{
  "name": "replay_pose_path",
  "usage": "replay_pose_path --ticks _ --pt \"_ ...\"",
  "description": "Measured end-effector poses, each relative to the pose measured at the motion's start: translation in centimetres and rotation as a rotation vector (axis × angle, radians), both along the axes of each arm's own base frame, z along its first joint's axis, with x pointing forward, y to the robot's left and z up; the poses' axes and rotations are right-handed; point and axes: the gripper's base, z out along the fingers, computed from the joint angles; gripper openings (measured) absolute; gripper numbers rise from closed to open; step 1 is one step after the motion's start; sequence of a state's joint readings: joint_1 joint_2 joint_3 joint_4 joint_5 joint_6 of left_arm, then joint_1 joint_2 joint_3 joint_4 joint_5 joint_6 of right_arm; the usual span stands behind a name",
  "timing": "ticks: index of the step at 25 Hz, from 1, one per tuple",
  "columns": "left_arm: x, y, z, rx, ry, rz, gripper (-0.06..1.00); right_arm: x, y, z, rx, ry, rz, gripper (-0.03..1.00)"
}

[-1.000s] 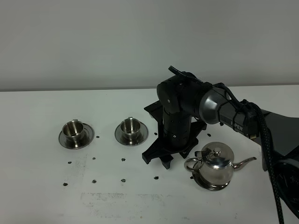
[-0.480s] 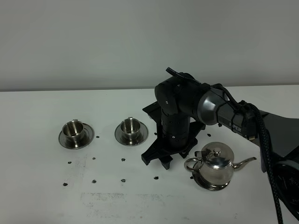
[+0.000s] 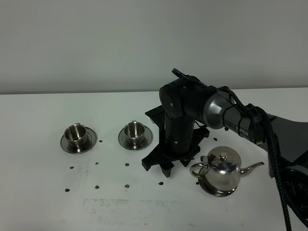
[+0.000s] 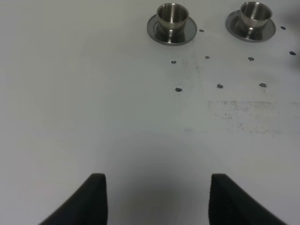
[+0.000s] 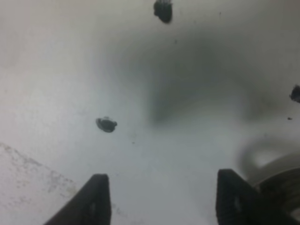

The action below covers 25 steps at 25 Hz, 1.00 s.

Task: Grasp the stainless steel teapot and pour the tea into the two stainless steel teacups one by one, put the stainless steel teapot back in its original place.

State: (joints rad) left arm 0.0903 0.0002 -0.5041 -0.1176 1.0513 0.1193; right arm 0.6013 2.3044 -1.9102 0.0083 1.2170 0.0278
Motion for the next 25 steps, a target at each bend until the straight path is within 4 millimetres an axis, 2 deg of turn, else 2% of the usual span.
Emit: replay_pose_path --ticks 9,18,25 --pt "0.0 0.0 0.0 0.0 0.0 0.0 0.54 -0.5 -0.4 -1.0 -0.03 0.03 -0.009 0.51" --pt "0.0 0.0 0.0 0.0 0.0 0.0 0.54 -0.8 -0.6 1.5 0.006 -0.005 -0.033 0.51" --pt "0.0 0.0 0.0 0.0 0.0 0.0 0.54 -1.9 -0.8 0.0 0.005 0.073 -0.055 0.51"
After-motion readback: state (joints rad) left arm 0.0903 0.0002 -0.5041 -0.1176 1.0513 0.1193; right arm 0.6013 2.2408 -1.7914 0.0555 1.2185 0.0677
